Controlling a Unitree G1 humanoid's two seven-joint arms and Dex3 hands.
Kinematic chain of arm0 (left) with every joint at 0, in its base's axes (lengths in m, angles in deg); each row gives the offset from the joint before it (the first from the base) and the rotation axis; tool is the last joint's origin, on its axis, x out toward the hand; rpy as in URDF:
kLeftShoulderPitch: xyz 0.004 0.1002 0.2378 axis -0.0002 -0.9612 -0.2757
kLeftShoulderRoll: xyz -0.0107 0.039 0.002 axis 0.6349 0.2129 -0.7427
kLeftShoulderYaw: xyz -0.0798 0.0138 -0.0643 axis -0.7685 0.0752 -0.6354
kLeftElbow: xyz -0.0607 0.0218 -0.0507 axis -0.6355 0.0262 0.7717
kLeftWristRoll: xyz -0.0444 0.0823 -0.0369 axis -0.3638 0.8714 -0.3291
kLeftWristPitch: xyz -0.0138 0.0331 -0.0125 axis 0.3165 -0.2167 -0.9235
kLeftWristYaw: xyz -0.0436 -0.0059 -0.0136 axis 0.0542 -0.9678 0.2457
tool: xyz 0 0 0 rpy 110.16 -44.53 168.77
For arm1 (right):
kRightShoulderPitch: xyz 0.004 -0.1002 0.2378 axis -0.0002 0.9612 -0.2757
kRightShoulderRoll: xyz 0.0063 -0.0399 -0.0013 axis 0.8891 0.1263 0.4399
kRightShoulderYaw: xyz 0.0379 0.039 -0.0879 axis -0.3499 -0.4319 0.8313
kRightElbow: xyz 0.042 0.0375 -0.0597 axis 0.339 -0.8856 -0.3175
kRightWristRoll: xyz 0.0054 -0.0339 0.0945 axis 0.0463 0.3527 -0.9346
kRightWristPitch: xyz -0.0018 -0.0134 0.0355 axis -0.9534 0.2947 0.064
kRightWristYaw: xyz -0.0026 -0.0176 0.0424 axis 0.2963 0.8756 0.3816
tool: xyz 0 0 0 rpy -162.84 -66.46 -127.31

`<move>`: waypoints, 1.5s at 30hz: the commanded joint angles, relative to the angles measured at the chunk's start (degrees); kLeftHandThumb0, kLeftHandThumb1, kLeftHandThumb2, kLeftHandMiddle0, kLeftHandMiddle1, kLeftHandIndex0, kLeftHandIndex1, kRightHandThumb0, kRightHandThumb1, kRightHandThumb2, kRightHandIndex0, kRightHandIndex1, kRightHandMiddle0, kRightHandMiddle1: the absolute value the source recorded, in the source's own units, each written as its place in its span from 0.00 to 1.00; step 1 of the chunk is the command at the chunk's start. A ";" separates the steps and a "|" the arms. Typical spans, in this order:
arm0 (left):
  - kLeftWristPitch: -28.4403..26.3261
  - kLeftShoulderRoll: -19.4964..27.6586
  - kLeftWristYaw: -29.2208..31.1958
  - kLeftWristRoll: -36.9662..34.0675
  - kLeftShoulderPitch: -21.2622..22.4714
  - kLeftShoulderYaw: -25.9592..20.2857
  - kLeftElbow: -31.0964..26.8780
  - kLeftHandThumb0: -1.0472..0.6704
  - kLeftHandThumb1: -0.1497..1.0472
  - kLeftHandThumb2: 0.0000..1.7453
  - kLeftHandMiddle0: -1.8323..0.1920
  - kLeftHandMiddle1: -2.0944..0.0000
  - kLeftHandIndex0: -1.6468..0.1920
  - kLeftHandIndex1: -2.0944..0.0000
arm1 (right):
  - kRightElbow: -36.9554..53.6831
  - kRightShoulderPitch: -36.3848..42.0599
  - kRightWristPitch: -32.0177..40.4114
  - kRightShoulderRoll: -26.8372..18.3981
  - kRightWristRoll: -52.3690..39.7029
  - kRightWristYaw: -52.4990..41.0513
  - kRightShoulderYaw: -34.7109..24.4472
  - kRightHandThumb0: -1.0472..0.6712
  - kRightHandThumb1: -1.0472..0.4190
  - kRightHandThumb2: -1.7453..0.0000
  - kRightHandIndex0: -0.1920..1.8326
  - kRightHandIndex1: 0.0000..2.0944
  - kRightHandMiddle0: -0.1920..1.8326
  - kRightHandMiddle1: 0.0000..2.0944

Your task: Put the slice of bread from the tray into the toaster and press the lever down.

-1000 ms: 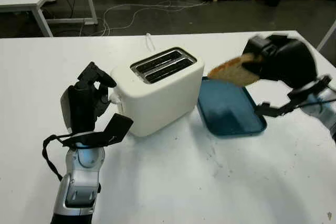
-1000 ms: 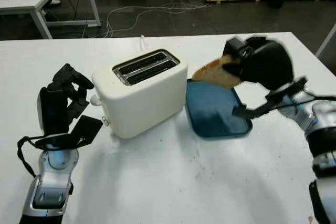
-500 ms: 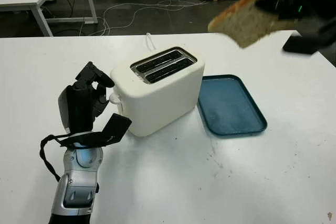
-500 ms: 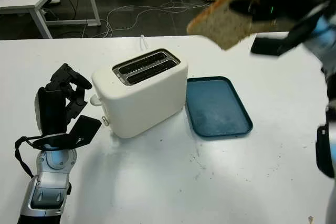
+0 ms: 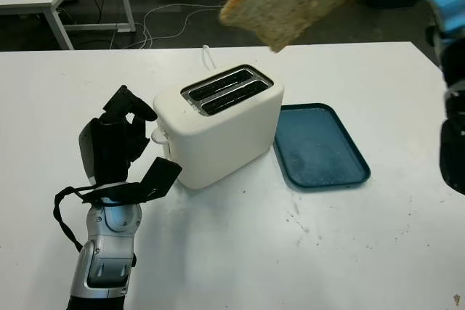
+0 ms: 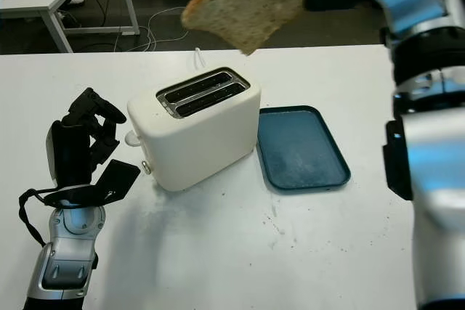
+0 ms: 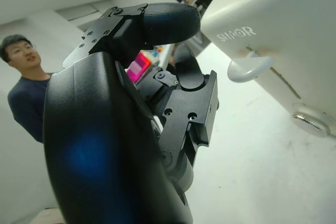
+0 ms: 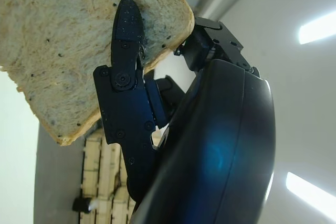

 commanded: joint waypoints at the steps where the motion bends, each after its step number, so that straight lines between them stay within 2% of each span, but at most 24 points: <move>1: -0.16 0.20 -0.22 0.57 0.11 -0.05 -0.43 0.67 0.89 0.29 0.41 0.17 0.58 0.17 | -0.76 -0.41 0.82 1.36 0.81 0.16 0.88 0.32 0.09 0.73 0.61 0.83 0.47 0.83; 6: 0.45 0.01 -0.19 -0.17 0.19 -0.17 -0.43 0.67 0.89 0.29 0.41 0.17 0.58 0.17 | -1.89 0.28 -0.58 3.42 3.75 1.37 3.33 0.31 0.09 0.73 0.63 0.83 0.51 0.83; 11: 0.65 0.07 -0.48 0.00 0.36 -0.13 -0.23 0.68 0.89 0.29 0.41 0.17 0.58 0.17 | -1.43 0.92 -0.03 3.66 6.73 1.82 5.93 0.34 0.09 0.72 0.63 0.83 0.49 0.83; 15: -0.33 -0.16 0.04 0.23 0.16 -0.01 -0.93 0.68 0.89 0.29 0.41 0.17 0.58 0.17 | -1.49 1.46 -1.13 3.26 8.82 2.89 7.45 0.35 0.09 0.73 0.62 0.83 0.48 0.83; 20: 0.21 0.09 -0.40 0.62 0.21 0.03 -0.47 0.67 0.89 0.29 0.41 0.17 0.58 0.17 | -1.63 2.31 -4.39 1.91 14.10 9.61 10.33 0.36 0.09 0.74 0.61 0.83 0.48 0.83; 30: -0.46 -0.56 -0.21 0.71 -0.03 0.07 -0.82 0.67 0.89 0.28 0.41 0.17 0.58 0.17 | -2.50 1.24 -5.06 0.28 19.51 14.32 14.09 0.35 0.09 0.71 0.61 0.83 0.47 0.83; 35: -1.11 -0.85 0.25 0.93 -0.16 0.18 -1.46 0.67 0.89 0.29 0.41 0.17 0.59 0.17 | -1.37 0.01 -6.30 -0.53 24.35 18.85 17.09 0.36 0.09 0.74 0.62 0.83 0.47 0.83; 45: -0.69 -0.77 -0.01 0.81 -0.24 0.14 -1.24 0.67 0.89 0.28 0.41 0.17 0.58 0.17 | -1.60 -1.55 -11.00 0.03 29.29 22.35 22.07 0.35 0.09 0.76 0.63 0.83 0.50 0.83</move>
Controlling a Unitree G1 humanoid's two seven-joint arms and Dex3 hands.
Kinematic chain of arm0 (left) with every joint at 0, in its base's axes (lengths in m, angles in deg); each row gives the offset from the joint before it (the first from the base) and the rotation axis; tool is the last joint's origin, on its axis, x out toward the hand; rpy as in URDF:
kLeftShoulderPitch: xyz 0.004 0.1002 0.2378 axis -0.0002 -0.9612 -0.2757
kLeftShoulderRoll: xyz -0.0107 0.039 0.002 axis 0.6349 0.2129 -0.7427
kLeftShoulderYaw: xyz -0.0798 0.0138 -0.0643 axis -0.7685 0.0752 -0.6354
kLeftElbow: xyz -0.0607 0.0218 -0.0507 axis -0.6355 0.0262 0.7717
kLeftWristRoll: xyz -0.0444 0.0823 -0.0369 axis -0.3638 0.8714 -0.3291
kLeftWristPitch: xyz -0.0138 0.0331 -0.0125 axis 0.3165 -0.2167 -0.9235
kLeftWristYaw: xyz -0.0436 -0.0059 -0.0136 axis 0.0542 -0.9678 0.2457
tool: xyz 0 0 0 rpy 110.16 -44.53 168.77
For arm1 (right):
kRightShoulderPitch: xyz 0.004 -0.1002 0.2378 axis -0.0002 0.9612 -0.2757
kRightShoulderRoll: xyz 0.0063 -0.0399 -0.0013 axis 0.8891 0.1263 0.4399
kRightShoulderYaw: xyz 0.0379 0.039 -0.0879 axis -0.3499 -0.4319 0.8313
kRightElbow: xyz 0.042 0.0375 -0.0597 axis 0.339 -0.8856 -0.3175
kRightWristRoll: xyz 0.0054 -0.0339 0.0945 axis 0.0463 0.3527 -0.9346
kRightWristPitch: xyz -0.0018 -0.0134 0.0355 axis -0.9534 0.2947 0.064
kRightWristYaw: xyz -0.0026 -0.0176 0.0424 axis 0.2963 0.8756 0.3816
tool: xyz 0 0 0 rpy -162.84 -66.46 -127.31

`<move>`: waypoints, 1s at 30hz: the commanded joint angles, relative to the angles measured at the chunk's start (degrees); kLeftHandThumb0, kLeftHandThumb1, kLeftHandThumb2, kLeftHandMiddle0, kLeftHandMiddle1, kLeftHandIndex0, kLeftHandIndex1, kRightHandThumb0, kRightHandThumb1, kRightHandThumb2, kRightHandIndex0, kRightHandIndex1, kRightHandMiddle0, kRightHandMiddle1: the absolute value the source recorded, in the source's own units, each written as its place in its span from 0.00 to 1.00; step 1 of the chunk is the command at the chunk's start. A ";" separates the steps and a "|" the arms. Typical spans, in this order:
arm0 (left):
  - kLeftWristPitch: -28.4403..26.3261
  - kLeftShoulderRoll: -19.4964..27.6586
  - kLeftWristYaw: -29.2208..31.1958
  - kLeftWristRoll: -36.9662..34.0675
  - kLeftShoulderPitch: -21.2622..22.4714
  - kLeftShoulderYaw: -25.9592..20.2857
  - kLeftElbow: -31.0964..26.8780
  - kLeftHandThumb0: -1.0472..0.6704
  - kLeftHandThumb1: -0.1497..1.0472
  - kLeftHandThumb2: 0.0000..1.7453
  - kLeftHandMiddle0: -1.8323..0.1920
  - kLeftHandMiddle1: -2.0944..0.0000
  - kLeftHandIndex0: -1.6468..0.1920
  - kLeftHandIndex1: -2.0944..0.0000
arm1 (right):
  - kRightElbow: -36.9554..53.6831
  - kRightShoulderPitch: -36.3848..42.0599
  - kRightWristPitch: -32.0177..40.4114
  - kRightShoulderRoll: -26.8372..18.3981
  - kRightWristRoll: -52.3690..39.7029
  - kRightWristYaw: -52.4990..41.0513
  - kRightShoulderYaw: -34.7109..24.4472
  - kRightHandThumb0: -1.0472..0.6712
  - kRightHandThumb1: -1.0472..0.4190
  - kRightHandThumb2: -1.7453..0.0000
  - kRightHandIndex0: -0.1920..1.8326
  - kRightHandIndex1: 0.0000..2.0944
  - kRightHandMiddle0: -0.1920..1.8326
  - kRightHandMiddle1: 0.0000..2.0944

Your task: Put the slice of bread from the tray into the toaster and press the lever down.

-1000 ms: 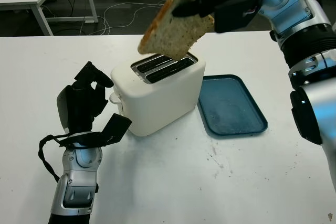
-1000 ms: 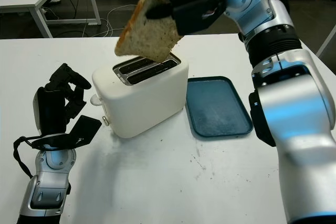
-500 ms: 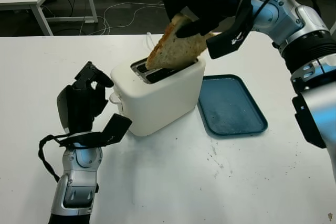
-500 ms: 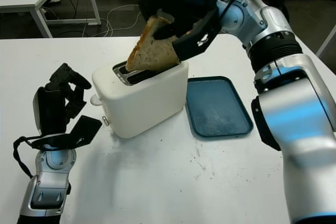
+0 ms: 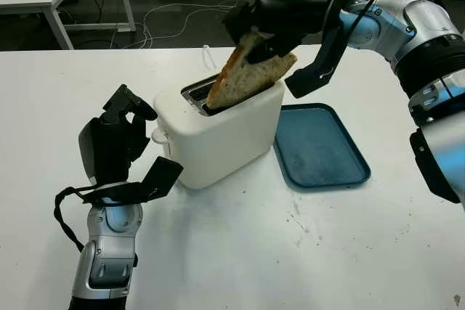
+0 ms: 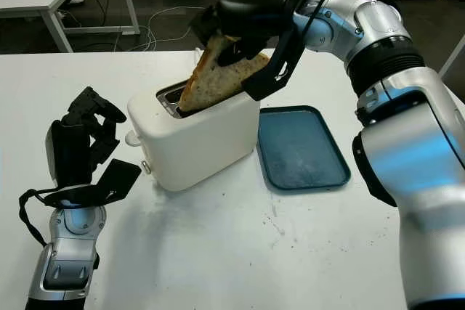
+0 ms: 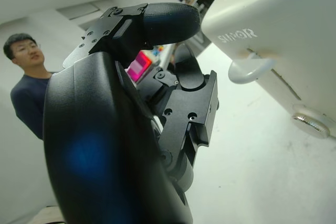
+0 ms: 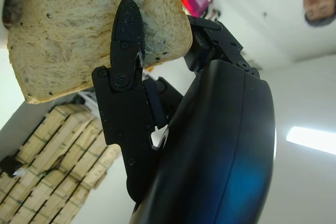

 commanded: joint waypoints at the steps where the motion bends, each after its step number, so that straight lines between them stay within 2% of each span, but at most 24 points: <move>1: -0.17 -0.14 0.14 -0.10 -0.21 0.07 -0.59 0.67 0.89 0.29 0.41 0.17 0.58 0.17 | 0.14 -1.32 -1.38 0.22 2.10 0.78 1.43 0.35 0.09 0.76 0.64 0.83 0.50 0.83; 8: -0.88 -0.39 0.16 0.40 -0.35 0.24 -0.87 0.66 0.89 0.29 0.41 0.17 0.58 0.17 | 2.77 -2.38 -1.44 1.40 8.49 6.52 6.26 0.32 0.09 0.73 0.67 0.83 0.52 0.83; 10: -0.77 -0.49 0.06 0.31 -0.35 0.30 -0.86 0.66 0.89 0.29 0.41 0.17 0.58 0.17 | 3.84 -2.54 -0.84 1.72 11.41 10.20 7.93 0.32 0.09 0.77 0.66 0.83 0.49 0.80; 11: -0.68 -0.48 -0.11 0.46 -0.36 0.36 -0.79 0.66 0.89 0.29 0.41 0.17 0.58 0.17 | 4.26 -2.70 -0.58 1.92 13.22 12.51 9.05 0.32 0.09 0.79 0.66 0.83 0.49 0.74; 16: 0.04 -0.52 -0.41 0.06 -0.40 0.41 -0.40 0.67 0.89 0.29 0.41 0.17 0.58 0.17 | 4.26 -4.27 1.21 3.06 20.83 21.11 14.05 0.32 0.09 0.83 0.66 0.83 0.51 0.83; 21: -0.29 -0.55 0.10 -0.19 -0.58 0.42 -0.71 0.67 0.89 0.30 0.41 0.17 0.58 0.17 | 2.29 -4.47 -0.64 4.49 19.85 23.16 14.27 0.33 0.09 0.82 0.66 0.83 0.49 0.83; 23: -0.31 -0.63 0.22 -0.42 -0.63 0.41 -0.75 0.67 0.89 0.30 0.41 0.17 0.59 0.17 | 1.85 -4.35 -1.41 4.89 18.49 22.18 13.66 0.26 0.09 0.77 0.67 0.83 0.52 0.83; 24: -0.05 -0.64 0.20 -0.70 -0.63 0.37 -0.68 0.67 0.89 0.30 0.41 0.17 0.59 0.17 | 1.85 -4.54 -1.53 4.92 18.14 21.02 13.55 0.22 0.09 0.76 0.62 0.81 0.48 0.78; 25: 0.21 -0.57 0.15 -0.86 -0.62 0.35 -0.60 0.68 0.89 0.30 0.41 0.17 0.59 0.17 | 1.88 -4.85 -1.63 4.86 17.66 19.05 13.39 0.16 0.09 0.76 0.53 0.70 0.43 0.66; 26: 0.32 -0.46 0.13 -0.88 -0.61 0.33 -0.56 0.68 0.89 0.30 0.41 0.17 0.58 0.17 | 1.89 -5.19 -1.93 4.76 16.95 16.77 13.12 0.13 0.09 0.77 0.48 0.60 0.41 0.57; 27: 0.32 -0.33 0.07 -0.78 -0.60 0.33 -0.51 0.68 0.89 0.30 0.41 0.17 0.58 0.17 | 1.85 -5.43 -2.43 4.63 15.82 14.44 12.63 0.10 0.09 0.79 0.41 0.55 0.38 0.51; 28: 0.31 -0.24 0.03 -0.73 -0.59 0.32 -0.46 0.67 0.89 0.30 0.41 0.17 0.58 0.17 | 1.89 -5.48 -2.83 4.52 14.77 12.68 12.09 0.09 0.09 0.82 0.31 0.61 0.35 0.45; 30: 0.68 -0.23 0.02 -1.17 -0.56 0.30 -0.30 0.68 0.89 0.31 0.41 0.17 0.58 0.17 | 2.27 -5.32 -3.53 4.12 12.90 10.69 10.82 0.08 0.09 0.86 0.21 0.63 0.31 0.39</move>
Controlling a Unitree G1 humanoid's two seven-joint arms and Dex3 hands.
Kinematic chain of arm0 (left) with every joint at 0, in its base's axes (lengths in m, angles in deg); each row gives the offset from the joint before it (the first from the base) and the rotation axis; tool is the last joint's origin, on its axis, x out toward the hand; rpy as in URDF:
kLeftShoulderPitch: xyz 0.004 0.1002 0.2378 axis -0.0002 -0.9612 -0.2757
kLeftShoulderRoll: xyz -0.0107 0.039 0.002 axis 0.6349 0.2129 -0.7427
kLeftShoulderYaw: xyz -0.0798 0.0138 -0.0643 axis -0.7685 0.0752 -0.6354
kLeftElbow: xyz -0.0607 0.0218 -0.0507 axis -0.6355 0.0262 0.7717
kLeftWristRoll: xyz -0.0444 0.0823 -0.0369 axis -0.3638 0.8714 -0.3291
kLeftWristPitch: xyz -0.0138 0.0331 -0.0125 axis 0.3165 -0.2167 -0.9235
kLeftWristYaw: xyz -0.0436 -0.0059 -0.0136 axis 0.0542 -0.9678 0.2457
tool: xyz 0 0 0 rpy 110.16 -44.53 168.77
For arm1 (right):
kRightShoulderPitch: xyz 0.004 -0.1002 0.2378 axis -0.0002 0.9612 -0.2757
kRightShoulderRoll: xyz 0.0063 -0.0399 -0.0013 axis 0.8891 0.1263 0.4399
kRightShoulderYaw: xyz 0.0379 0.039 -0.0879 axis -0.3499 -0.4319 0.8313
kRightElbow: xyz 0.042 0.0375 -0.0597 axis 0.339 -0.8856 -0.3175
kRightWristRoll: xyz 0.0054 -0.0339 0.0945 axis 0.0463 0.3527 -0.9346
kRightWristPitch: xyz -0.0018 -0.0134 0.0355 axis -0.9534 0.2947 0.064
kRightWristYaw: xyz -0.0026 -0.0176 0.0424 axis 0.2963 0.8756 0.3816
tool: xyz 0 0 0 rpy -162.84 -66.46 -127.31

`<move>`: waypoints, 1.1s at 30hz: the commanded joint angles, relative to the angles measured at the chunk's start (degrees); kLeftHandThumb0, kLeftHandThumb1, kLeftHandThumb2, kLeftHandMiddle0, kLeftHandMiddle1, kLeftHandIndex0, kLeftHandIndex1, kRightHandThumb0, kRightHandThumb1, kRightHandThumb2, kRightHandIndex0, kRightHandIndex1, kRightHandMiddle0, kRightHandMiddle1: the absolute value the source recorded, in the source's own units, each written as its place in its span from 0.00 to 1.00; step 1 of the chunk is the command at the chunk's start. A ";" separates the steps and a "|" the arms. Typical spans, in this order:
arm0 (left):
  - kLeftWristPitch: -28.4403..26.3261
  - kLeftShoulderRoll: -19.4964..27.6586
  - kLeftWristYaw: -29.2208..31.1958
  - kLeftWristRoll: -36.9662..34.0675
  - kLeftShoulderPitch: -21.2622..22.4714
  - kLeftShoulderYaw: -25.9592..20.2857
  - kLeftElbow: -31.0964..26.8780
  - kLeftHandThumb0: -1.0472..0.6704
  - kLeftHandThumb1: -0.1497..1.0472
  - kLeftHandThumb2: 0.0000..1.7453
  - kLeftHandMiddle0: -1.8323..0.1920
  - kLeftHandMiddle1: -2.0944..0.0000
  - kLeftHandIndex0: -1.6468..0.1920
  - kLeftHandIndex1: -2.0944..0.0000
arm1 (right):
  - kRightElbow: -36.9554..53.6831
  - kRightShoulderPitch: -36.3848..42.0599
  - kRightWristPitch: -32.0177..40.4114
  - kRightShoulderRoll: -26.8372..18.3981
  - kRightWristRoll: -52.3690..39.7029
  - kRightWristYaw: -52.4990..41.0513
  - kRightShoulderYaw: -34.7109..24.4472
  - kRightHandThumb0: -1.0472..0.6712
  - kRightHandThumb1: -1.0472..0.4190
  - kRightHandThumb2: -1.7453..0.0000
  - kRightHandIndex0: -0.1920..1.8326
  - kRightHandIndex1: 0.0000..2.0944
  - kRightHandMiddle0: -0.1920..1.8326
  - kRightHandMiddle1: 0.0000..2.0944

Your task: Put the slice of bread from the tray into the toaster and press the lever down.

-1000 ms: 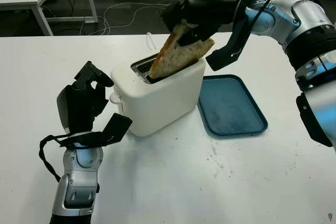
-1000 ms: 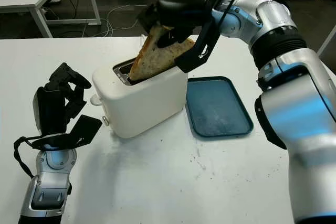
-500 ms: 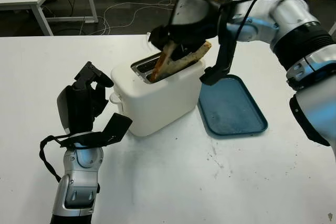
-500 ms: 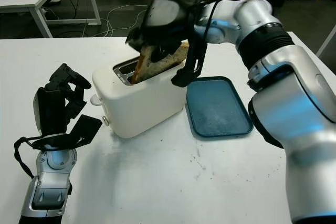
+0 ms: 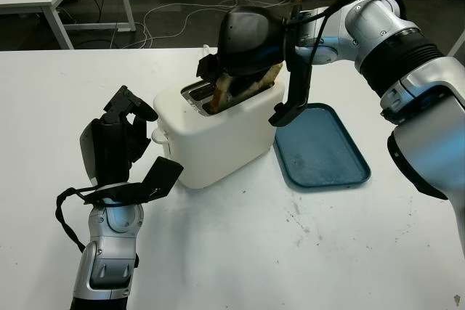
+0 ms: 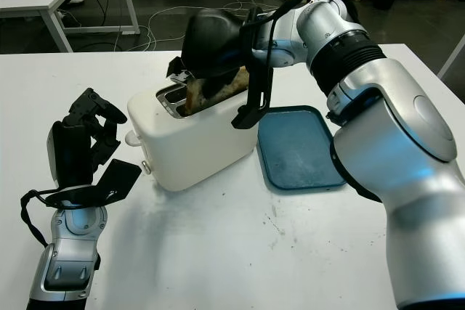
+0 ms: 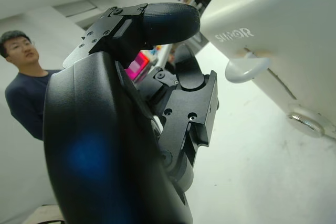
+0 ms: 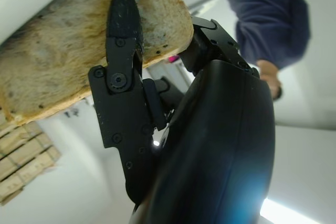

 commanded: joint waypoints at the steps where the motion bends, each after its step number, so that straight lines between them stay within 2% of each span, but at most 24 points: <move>1: 0.95 0.07 -0.04 -0.27 -0.36 0.14 -0.19 0.68 0.89 0.31 0.41 0.17 0.58 0.17 | 0.53 -1.56 -1.14 -0.86 -2.29 -1.44 -1.51 0.09 0.09 0.88 0.18 0.61 0.29 0.37; 4: 0.76 -0.10 -0.12 -0.19 -0.31 0.27 -0.05 0.67 0.89 0.32 0.40 0.17 0.58 0.17 | 1.20 -1.44 -1.08 -1.41 -2.88 -0.79 -2.60 0.11 0.09 0.90 0.17 0.51 0.31 0.25; 9: -0.15 -0.10 -0.24 0.83 -0.16 0.42 -0.27 0.66 0.89 0.30 0.41 0.17 0.58 0.17 | 0.59 -1.03 -1.41 -1.94 -5.88 -2.18 -5.34 0.16 0.09 0.92 0.23 0.48 0.37 0.16; 17: 0.88 0.36 -0.51 0.68 -0.14 0.39 0.44 0.67 0.89 0.31 0.42 0.17 0.58 0.17 | 1.78 -0.70 -0.48 -4.57 -9.09 -2.12 -10.04 0.23 0.09 0.91 0.25 0.53 0.39 0.15; 21: -0.16 0.60 -0.13 1.48 -0.22 0.25 -0.12 0.67 0.89 0.30 0.42 0.17 0.59 0.17 | 1.32 1.77 0.22 -7.51 -12.79 0.89 -15.01 0.27 0.09 0.90 0.35 0.47 0.46 0.13; 23: -0.34 0.77 0.09 1.69 -0.21 0.03 -0.42 0.67 0.89 0.29 0.42 0.17 0.59 0.17 | 0.68 4.40 0.64 -8.49 -15.66 3.56 -18.19 0.28 0.09 0.90 0.40 0.52 0.51 0.15; 24: -0.40 0.94 0.33 1.63 -0.19 -0.14 -0.63 0.67 0.89 0.29 0.42 0.17 0.59 0.17 | 0.19 6.33 0.69 -8.74 -18.13 4.38 -20.34 0.29 0.09 0.90 0.42 0.54 0.53 0.16; 25: -0.34 1.22 0.63 1.49 -0.12 -0.37 -0.83 0.67 0.89 0.29 0.42 0.17 0.59 0.17 | 0.29 9.08 1.57 -9.18 -20.56 5.13 -22.56 0.31 0.09 0.88 0.43 0.61 0.53 0.26; 27: -0.39 2.00 1.32 1.64 0.06 -0.78 -1.26 0.67 0.89 0.28 0.42 0.17 0.59 0.17 | 1.69 16.02 3.64 -9.90 -24.47 7.81 -26.58 0.33 0.09 0.83 0.42 0.73 0.45 0.51; 30: -0.50 3.50 2.48 1.84 0.51 -1.28 -1.84 0.66 0.89 0.27 0.42 0.17 0.59 0.17 | 4.78 27.36 6.69 -8.99 -31.43 7.27 -31.72 0.37 0.09 0.82 0.42 0.79 0.43 0.59; 32: -0.53 4.60 3.48 1.80 0.97 -1.54 -2.25 0.66 0.89 0.25 0.42 0.17 0.58 0.17 | 7.09 35.95 7.86 -7.44 -36.77 5.40 -34.61 0.36 0.09 0.79 0.45 0.82 0.36 0.76; 33: -0.51 5.10 4.13 1.62 1.23 -1.66 -2.45 0.65 0.89 0.25 0.42 0.17 0.57 0.17 | 8.09 40.20 7.81 -6.66 -38.79 4.93 -35.62 0.36 0.09 0.78 0.47 0.83 0.35 0.80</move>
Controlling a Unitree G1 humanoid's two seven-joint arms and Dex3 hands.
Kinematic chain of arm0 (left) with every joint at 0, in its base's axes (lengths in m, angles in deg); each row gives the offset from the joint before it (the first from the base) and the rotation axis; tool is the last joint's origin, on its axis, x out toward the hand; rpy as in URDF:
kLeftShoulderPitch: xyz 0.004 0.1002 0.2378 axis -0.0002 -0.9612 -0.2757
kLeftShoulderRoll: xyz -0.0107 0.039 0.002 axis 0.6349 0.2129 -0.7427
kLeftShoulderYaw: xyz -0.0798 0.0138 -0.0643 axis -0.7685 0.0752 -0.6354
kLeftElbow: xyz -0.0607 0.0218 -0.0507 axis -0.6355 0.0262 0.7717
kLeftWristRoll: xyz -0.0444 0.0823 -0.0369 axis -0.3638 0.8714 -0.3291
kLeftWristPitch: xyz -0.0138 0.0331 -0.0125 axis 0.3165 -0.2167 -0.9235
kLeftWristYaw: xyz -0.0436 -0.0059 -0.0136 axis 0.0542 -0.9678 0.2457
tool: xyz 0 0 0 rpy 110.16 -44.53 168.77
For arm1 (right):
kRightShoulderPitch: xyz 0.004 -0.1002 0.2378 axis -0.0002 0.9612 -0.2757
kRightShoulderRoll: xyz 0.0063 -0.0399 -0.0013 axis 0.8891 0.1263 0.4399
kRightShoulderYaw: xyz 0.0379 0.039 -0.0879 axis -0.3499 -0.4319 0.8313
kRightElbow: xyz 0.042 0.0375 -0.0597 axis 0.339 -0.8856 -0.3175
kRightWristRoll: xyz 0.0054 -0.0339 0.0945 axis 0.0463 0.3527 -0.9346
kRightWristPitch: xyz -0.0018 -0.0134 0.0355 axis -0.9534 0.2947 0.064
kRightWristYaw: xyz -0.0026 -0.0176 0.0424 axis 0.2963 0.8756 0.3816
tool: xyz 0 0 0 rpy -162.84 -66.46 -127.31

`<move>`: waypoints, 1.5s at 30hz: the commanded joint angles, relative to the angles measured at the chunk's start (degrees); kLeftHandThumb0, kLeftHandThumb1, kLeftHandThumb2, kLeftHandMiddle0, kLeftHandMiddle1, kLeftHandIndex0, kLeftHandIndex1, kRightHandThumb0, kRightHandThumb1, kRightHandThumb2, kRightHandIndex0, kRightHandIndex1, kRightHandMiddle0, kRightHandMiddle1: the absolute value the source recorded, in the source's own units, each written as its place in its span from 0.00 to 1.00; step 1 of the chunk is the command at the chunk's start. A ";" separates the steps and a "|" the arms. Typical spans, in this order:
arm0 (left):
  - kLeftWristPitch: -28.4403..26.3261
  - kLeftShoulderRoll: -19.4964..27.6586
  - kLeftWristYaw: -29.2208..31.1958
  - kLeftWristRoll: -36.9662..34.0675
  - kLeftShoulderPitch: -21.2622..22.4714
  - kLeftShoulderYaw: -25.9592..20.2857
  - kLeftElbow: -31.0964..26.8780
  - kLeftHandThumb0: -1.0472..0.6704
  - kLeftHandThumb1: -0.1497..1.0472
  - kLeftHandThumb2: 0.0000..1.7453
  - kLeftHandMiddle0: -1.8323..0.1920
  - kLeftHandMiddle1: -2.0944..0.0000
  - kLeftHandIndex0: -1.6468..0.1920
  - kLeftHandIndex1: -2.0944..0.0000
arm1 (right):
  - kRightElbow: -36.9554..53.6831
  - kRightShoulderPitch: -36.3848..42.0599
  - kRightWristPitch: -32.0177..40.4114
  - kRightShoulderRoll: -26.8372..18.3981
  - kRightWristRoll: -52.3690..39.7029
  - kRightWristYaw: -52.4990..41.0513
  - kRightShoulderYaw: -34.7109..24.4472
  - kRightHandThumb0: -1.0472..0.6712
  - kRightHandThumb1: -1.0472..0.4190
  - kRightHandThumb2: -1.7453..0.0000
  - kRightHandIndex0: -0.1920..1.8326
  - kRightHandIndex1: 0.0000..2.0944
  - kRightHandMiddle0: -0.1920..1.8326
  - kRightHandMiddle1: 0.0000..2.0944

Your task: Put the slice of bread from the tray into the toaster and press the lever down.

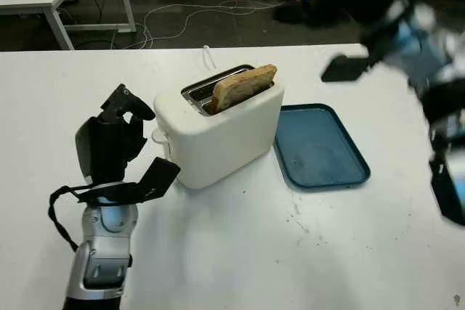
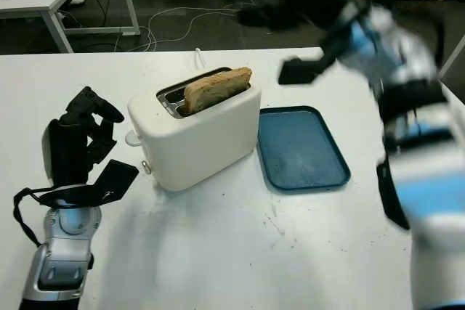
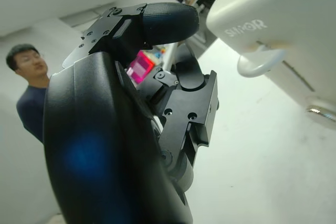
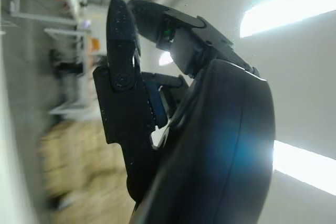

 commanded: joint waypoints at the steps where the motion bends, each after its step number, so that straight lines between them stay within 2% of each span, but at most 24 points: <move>1: -0.27 1.44 1.53 0.38 1.27 -0.39 -1.18 0.66 0.89 0.25 0.41 0.17 0.56 0.17 | 3.04 9.22 0.90 2.63 -5.30 -1.85 -2.49 0.35 0.09 0.76 0.49 0.83 0.37 0.75; 4: -0.04 2.84 3.30 0.17 1.90 -0.47 -1.29 0.66 0.88 0.24 0.41 0.17 0.55 0.17 | 8.01 18.34 2.20 5.00 -10.73 -3.95 -5.30 0.34 0.09 0.75 0.51 0.83 0.40 0.75; 6: -0.33 3.49 4.70 -0.22 2.23 -0.54 -1.54 0.67 0.88 0.24 0.40 0.17 0.54 0.17 | 13.29 23.75 5.47 6.62 -13.06 -4.94 -7.02 0.34 0.09 0.74 0.50 0.83 0.36 0.81; 12: -0.75 5.43 8.39 -0.15 2.76 -0.73 -1.58 0.68 0.86 0.23 0.40 0.17 0.53 0.17 | 30.45 37.66 15.99 12.87 -24.29 -10.93 -11.05 0.34 0.09 0.74 0.50 0.83 0.37 0.82; 18: -0.26 7.18 9.76 -0.11 2.28 -0.73 -1.04 0.69 0.85 0.23 0.40 0.17 0.51 0.17 | 40.30 42.71 23.41 15.98 -26.46 -11.90 -13.60 0.32 0.09 0.75 0.51 0.83 0.37 0.83; 23: 1.37 9.96 11.20 0.45 1.29 -0.27 -0.28 0.68 0.83 0.23 0.41 0.17 0.50 0.19 | 43.73 43.21 28.10 16.16 -25.47 -11.95 -15.29 0.32 0.09 0.75 0.50 0.83 0.35 0.83; 26: 1.16 11.62 12.73 1.10 0.36 -0.12 -0.79 0.66 0.83 0.22 0.42 0.17 0.49 0.25 | 44.00 42.64 29.31 15.42 -24.83 -12.94 -15.65 0.33 0.09 0.75 0.49 0.83 0.34 0.83; 31: 2.53 14.71 15.32 0.60 -0.67 -0.48 -1.24 0.63 0.88 0.11 0.44 0.18 0.39 0.58 | 41.88 41.08 27.86 15.74 -24.19 -13.87 -16.01 0.33 0.09 0.77 0.50 0.83 0.35 0.83; 33: 2.71 15.44 15.96 0.78 -0.70 -0.43 -1.18 0.61 0.89 0.09 0.43 0.20 0.36 0.67 | 41.56 40.80 27.83 16.12 -24.46 -14.29 -16.02 0.33 0.09 0.78 0.50 0.83 0.35 0.83; 37: 3.48 15.80 15.48 1.79 -0.59 0.17 -0.10 0.62 0.88 0.06 0.41 0.23 0.32 0.74 | 40.09 40.10 26.65 16.38 -22.84 -14.50 -14.86 0.34 0.09 0.77 0.49 0.83 0.34 0.83; 45: 1.72 14.99 16.23 4.25 -0.87 1.46 -0.34 0.62 0.89 0.07 0.41 0.25 0.30 0.78 | 37.81 39.31 25.15 18.44 -21.85 -15.62 -12.39 0.34 0.09 0.77 0.51 0.83 0.36 0.83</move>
